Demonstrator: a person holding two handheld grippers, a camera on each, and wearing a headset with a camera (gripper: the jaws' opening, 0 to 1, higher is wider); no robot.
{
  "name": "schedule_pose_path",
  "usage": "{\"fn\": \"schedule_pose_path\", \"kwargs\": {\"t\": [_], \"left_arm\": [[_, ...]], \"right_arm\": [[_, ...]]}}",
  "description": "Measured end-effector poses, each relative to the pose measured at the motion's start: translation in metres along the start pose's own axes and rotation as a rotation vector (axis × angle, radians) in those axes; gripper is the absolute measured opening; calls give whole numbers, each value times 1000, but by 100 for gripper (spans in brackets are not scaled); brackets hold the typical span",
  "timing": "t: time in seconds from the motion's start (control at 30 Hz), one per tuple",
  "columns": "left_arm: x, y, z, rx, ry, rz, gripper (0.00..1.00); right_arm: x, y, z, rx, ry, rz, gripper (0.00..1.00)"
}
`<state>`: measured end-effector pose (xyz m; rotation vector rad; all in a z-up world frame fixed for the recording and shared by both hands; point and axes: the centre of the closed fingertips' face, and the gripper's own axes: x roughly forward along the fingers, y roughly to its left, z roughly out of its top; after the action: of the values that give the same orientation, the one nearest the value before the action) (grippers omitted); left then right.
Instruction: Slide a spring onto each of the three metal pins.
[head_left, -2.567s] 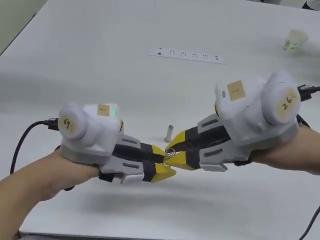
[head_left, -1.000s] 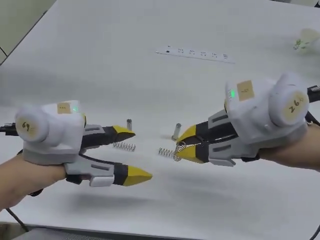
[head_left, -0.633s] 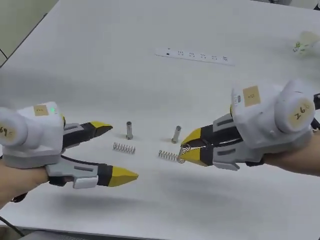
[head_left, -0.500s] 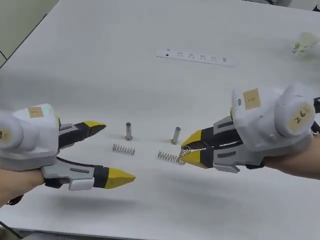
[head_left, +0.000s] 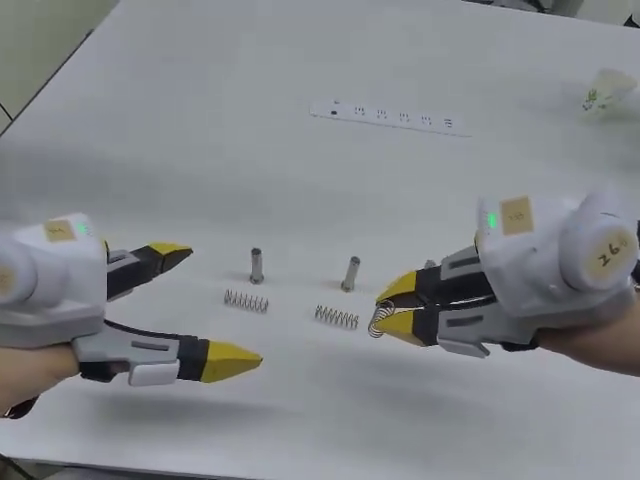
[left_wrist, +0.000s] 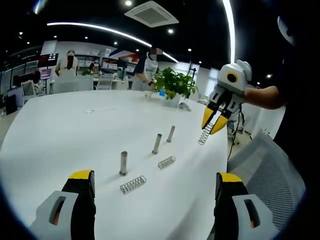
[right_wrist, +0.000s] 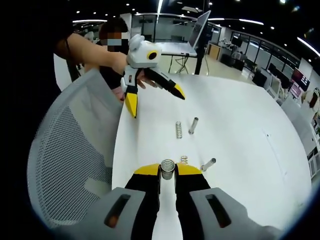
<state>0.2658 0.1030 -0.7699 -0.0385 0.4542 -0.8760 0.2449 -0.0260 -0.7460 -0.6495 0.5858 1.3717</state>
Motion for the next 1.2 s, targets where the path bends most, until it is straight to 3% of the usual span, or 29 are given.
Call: {"fn": "schedule_pose_path", "kwargs": {"t": [0.3,0.7,1.2], "left_arm": [[-3,4,3,-7,-22,15,98],[-4,6,6,-16,-38,24,98],[-5,8,4,-28,-37,30,98]], "right_arm": [[-2,-14,-27,52,29,-44,8],[-12,-54,-60,146,62,-162,8],[-28,-89,-59,211,13,-276,8]]}}
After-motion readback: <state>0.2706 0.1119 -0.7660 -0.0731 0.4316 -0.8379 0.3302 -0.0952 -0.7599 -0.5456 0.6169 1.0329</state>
